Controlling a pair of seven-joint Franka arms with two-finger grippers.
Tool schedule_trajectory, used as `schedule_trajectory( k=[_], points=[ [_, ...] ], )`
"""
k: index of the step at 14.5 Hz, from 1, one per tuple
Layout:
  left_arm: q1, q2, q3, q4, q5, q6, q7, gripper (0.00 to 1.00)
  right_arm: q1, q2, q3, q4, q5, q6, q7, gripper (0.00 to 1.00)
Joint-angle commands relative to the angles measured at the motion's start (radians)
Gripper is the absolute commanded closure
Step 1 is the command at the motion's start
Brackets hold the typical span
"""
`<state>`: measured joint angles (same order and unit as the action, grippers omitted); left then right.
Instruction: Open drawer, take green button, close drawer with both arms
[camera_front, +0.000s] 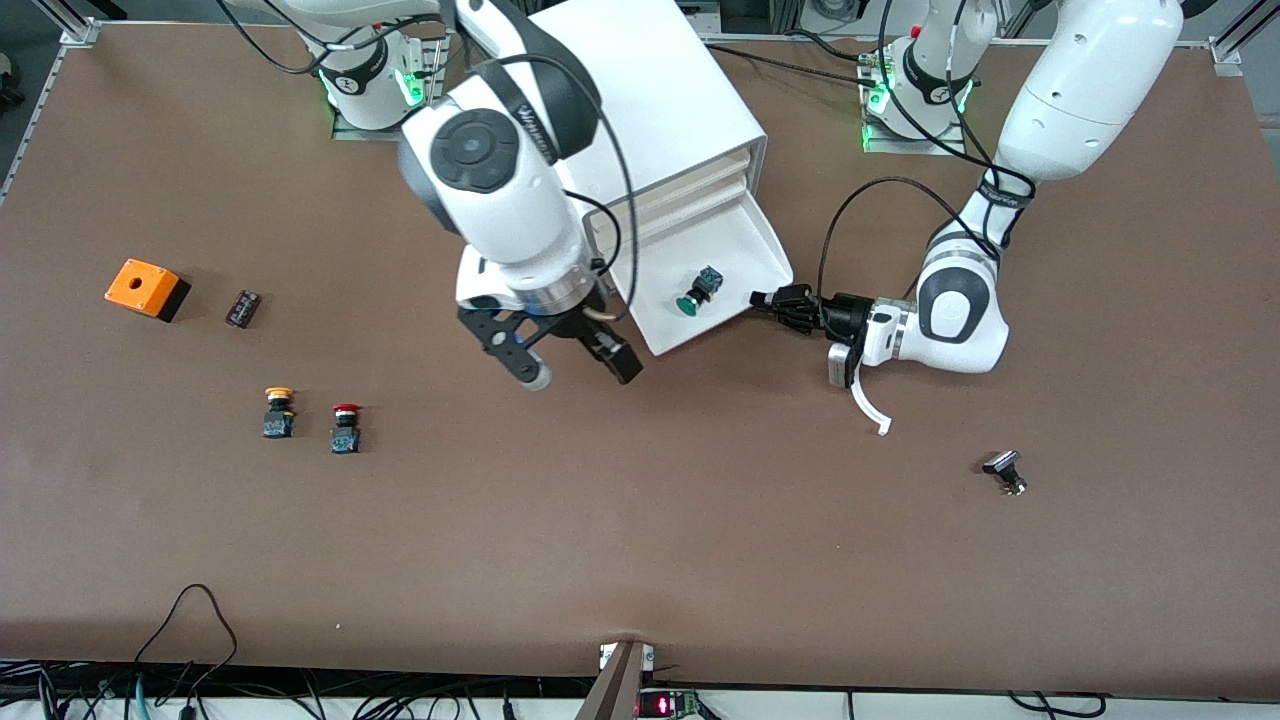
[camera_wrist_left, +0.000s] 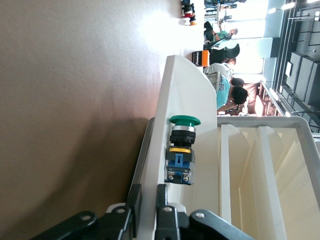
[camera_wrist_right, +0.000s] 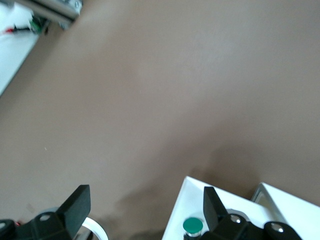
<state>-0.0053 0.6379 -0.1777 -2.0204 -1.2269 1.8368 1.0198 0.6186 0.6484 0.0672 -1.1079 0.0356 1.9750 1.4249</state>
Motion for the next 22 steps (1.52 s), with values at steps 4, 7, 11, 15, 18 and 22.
schedule_trajectory(
  k=[4,7,11,15,18,22],
  points=[
    [0.019,-0.023,0.012,0.045,0.087,-0.019,-0.162,0.00,0.125,0.103,-0.010,0.045,-0.006,0.012,0.097,0.00],
    [0.030,-0.084,0.012,0.104,0.243,-0.024,-0.352,0.00,0.174,0.135,-0.010,0.037,-0.009,0.007,0.173,0.00],
    [0.024,-0.158,-0.002,0.192,0.510,-0.025,-0.681,0.00,0.245,0.189,-0.010,0.005,-0.069,0.011,0.224,0.00],
    [0.002,-0.245,-0.011,0.216,0.823,-0.025,-1.021,0.00,0.274,0.227,-0.010,-0.010,-0.072,0.018,0.226,0.00],
    [-0.015,-0.285,-0.016,0.251,0.973,-0.036,-1.212,0.00,0.285,0.249,-0.009,-0.012,-0.071,0.044,0.238,0.00],
    [-0.090,-0.270,-0.016,0.464,1.225,-0.207,-1.441,0.00,0.297,0.255,-0.009,-0.021,-0.069,0.044,0.238,0.05]
  ],
)
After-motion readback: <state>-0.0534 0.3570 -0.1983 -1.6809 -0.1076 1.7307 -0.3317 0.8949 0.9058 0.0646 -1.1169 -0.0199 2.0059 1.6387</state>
